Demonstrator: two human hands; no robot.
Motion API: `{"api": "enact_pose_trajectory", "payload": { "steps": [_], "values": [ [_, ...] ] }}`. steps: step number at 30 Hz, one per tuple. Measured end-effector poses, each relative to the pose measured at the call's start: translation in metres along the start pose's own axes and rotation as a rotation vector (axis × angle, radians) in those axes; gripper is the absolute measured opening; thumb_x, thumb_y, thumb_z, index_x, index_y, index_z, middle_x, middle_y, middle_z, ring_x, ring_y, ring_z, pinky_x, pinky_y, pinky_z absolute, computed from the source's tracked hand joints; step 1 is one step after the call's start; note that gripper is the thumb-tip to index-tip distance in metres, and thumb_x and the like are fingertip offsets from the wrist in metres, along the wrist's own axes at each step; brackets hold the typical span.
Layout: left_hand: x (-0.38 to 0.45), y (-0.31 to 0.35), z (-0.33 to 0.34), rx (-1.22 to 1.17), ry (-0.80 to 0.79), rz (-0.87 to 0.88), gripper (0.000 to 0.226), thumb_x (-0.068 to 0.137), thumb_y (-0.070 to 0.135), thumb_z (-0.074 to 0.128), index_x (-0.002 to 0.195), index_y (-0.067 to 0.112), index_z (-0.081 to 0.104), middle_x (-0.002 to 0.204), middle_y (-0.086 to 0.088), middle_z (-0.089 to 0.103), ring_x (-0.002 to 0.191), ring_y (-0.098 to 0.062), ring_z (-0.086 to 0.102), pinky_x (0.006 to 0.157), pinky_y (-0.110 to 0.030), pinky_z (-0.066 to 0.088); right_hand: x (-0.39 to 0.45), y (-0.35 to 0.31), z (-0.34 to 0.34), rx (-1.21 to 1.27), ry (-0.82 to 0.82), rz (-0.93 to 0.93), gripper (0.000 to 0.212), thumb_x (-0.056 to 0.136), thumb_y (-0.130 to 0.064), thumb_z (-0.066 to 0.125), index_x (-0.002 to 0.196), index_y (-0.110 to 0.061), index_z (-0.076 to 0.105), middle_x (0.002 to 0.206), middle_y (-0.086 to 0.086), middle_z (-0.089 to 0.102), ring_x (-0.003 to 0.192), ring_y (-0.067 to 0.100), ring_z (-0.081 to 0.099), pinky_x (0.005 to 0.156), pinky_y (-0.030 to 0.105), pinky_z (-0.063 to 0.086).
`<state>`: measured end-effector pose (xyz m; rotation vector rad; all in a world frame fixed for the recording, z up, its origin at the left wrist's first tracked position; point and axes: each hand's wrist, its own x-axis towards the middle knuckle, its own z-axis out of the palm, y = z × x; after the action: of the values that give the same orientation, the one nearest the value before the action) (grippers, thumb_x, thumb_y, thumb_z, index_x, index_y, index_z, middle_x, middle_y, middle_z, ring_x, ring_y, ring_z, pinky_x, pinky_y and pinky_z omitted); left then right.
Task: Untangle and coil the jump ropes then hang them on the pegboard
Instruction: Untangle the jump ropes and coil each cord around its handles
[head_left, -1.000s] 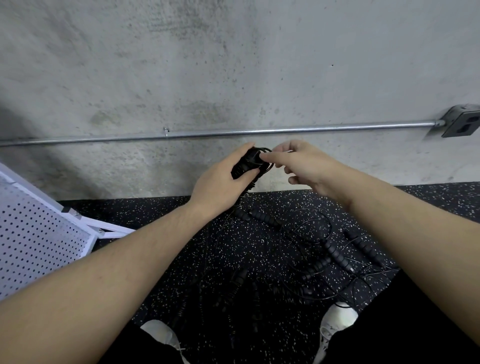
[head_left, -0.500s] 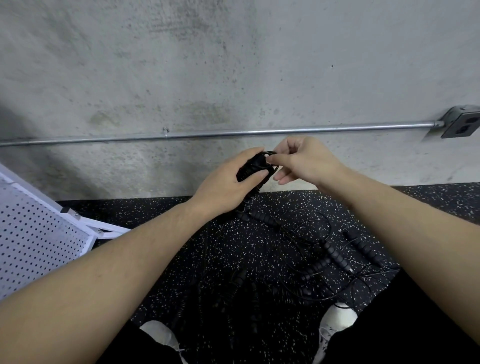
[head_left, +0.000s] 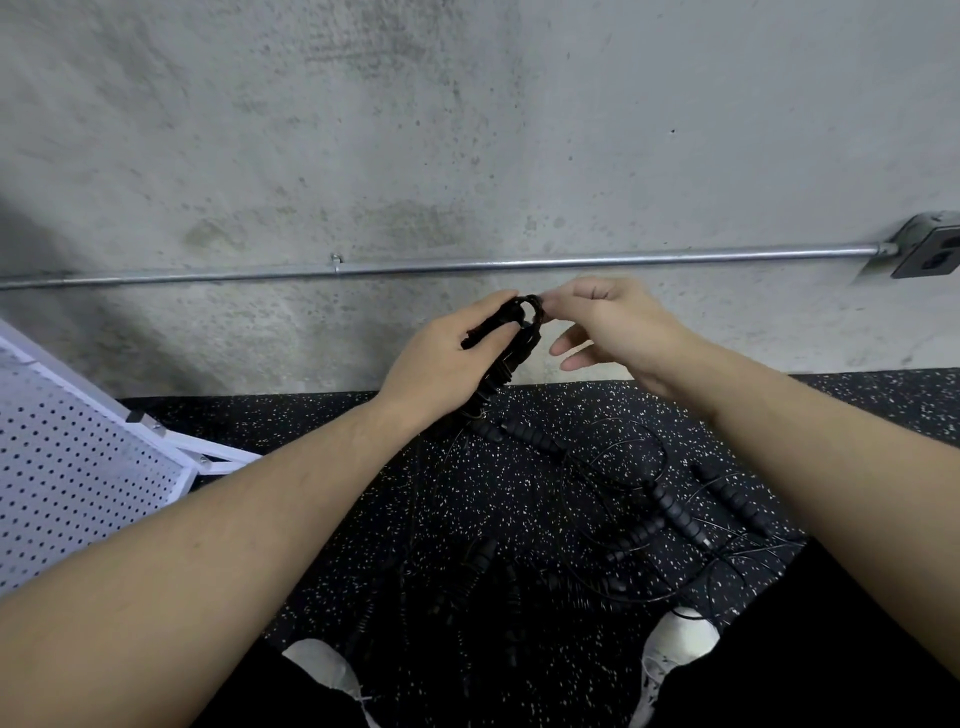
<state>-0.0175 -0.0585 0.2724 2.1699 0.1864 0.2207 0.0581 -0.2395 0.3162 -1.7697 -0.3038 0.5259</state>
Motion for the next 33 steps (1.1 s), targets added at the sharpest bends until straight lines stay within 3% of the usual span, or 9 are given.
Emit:
{"api": "enact_pose_trajectory", "payload": {
  "steps": [6,11,14,17,19,23,26,29,33],
  "values": [
    [-0.002,0.012,-0.002,-0.184,-0.043,0.008,0.034,0.102,0.029,0.061,0.125,0.055,0.059,0.106,0.045,0.063,0.108,0.019,0.059,0.1,-0.009,0.044,0.003,-0.007,-0.005,0.295,-0.102,0.109,0.01,0.091,-0.014,0.073,0.093,-0.016,0.063,0.087,-0.001,0.073,0.05,0.005,0.047,0.048,0.018,0.047],
    [-0.006,0.012,0.003,-0.122,-0.09,0.058,0.039,0.101,0.029,0.063,0.12,0.063,0.057,0.112,0.045,0.06,0.12,0.015,0.055,0.112,-0.019,0.039,0.003,-0.008,-0.003,0.496,-0.185,0.208,0.026,0.095,0.003,0.059,0.11,-0.018,0.057,0.071,-0.001,0.057,0.045,0.004,0.035,0.046,0.016,0.043],
    [-0.009,0.012,0.004,-0.047,-0.113,0.094,0.037,0.101,0.037,0.06,0.13,0.06,0.057,0.122,0.038,0.062,0.121,0.012,0.056,0.11,-0.021,0.04,0.003,-0.007,-0.002,0.442,-0.228,0.225,0.032,0.096,0.003,0.053,0.122,-0.016,0.054,0.067,-0.002,0.049,0.046,0.004,0.033,0.049,0.018,0.046],
    [-0.009,0.018,0.004,-0.076,-0.118,0.047,0.044,0.101,0.037,0.061,0.143,0.046,0.052,0.12,0.027,0.065,0.107,0.015,0.06,0.102,-0.019,0.045,0.002,-0.009,0.001,0.429,-0.206,0.158,0.025,0.096,0.003,0.051,0.114,-0.015,0.055,0.063,-0.003,0.044,0.047,0.007,0.032,0.053,0.021,0.053],
    [-0.008,0.023,0.001,-0.197,-0.129,-0.034,0.049,0.099,0.036,0.064,0.145,0.044,0.049,0.115,0.017,0.067,0.094,0.007,0.068,0.093,-0.022,0.053,0.002,-0.011,0.002,0.478,-0.192,0.101,0.023,0.096,0.005,0.048,0.104,-0.016,0.054,0.061,-0.003,0.041,0.045,0.007,0.032,0.055,0.022,0.053],
    [-0.007,0.02,-0.006,-0.52,-0.288,-0.157,0.056,0.092,0.025,0.073,0.142,0.037,0.051,0.109,0.0,0.075,0.095,-0.018,0.074,0.088,-0.041,0.058,0.001,-0.015,0.001,0.628,-0.244,0.036,0.024,0.096,0.005,0.048,0.097,-0.018,0.054,0.059,-0.003,0.039,0.04,0.006,0.032,0.056,0.022,0.051],
    [-0.009,0.019,-0.003,-0.612,-0.407,-0.239,0.074,0.087,0.019,0.078,0.148,0.038,0.041,0.127,-0.015,0.066,0.095,-0.037,0.073,0.087,-0.06,0.053,0.001,-0.016,0.001,0.68,-0.241,0.035,0.023,0.096,0.004,0.05,0.097,-0.018,0.053,0.056,-0.004,0.036,0.04,0.005,0.028,0.053,0.02,0.048],
    [-0.008,0.02,0.003,-0.479,-0.348,-0.254,0.073,0.092,0.021,0.075,0.15,0.04,0.034,0.121,-0.012,0.066,0.084,-0.03,0.071,0.076,-0.047,0.058,0.001,-0.016,0.0,0.582,-0.184,0.06,0.024,0.096,0.005,0.051,0.095,-0.019,0.054,0.053,-0.006,0.037,0.039,0.005,0.027,0.051,0.02,0.046],
    [-0.003,0.014,0.005,-0.007,-0.283,-0.148,0.084,0.093,0.031,0.073,0.159,0.036,0.02,0.128,0.007,0.056,0.101,-0.009,0.06,0.086,-0.023,0.045,0.0,-0.009,0.005,0.257,-0.057,0.036,0.021,0.095,0.0,0.058,0.097,-0.02,0.057,0.052,-0.01,0.046,0.04,0.004,0.036,0.057,0.024,0.048]
  ]
}}
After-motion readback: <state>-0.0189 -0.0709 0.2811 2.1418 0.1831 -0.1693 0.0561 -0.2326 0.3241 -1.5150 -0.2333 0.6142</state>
